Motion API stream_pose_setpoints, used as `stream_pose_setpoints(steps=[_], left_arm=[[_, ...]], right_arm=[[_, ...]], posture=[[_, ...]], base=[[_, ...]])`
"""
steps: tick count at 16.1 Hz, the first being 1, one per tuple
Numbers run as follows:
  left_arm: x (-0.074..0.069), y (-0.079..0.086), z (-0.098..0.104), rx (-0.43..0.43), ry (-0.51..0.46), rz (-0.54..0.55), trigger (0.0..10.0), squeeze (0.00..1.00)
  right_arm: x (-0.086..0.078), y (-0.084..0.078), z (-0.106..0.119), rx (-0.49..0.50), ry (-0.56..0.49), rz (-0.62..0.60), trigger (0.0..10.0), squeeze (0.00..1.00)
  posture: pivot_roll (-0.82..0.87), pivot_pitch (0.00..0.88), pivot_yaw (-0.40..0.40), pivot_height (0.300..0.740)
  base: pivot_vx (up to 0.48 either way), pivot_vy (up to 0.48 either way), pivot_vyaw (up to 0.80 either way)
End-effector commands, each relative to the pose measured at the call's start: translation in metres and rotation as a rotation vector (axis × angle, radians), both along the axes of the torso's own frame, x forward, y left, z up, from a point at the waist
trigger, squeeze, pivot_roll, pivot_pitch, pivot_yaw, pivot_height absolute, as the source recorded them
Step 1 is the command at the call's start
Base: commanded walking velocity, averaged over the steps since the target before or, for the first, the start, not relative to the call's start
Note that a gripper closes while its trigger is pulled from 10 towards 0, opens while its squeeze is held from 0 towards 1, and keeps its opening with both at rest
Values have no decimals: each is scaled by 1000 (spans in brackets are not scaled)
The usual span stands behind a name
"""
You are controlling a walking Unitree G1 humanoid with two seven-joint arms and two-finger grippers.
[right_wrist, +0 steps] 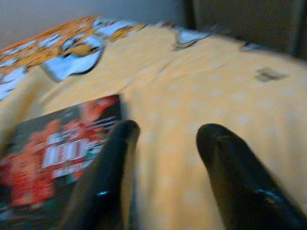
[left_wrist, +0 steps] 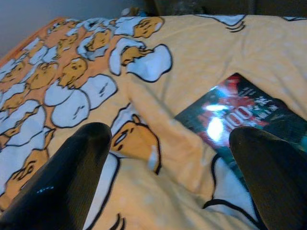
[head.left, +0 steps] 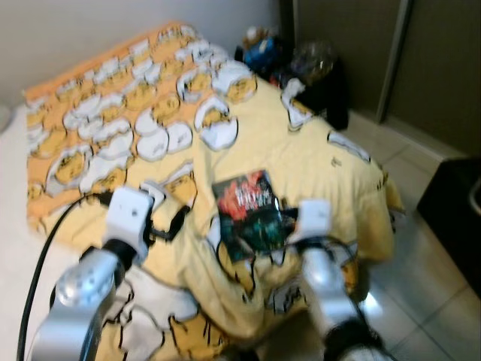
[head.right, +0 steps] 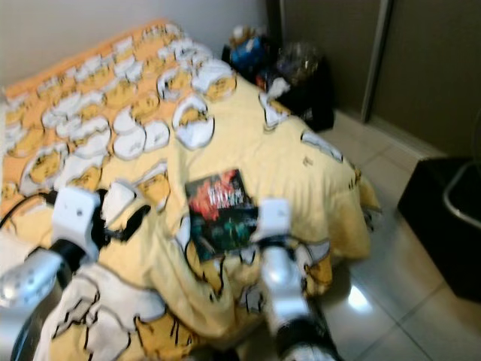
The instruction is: Clean up the room
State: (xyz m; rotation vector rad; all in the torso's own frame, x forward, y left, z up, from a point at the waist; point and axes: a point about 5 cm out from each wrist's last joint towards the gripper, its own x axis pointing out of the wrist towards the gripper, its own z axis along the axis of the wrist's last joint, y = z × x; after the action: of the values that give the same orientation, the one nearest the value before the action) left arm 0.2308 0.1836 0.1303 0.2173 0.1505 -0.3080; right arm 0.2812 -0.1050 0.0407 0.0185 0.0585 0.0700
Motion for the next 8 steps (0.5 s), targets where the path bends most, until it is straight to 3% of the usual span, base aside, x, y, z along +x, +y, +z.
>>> stream_pose_setpoints(steps=[1,4,8], left_arm=[[-1,-4,3,25,-31,-38,10000,0],[-9,-22,4,-8,-45,-173,10000,0],[-8,-17,4,1,-46,-157,10000,0]], right_arm=[[-18,25,-5,58,9,30,10000,1000],[-31,19,-21,55,79,-5,10000,1000],[-25,14,-16,105,85,-10,10000,1000]], posture=[[-15,116,273,740],[-21,130,278,740],[-10,142,289,740]], base=[[0,0,0],[0,0,0],[0,0,0]])
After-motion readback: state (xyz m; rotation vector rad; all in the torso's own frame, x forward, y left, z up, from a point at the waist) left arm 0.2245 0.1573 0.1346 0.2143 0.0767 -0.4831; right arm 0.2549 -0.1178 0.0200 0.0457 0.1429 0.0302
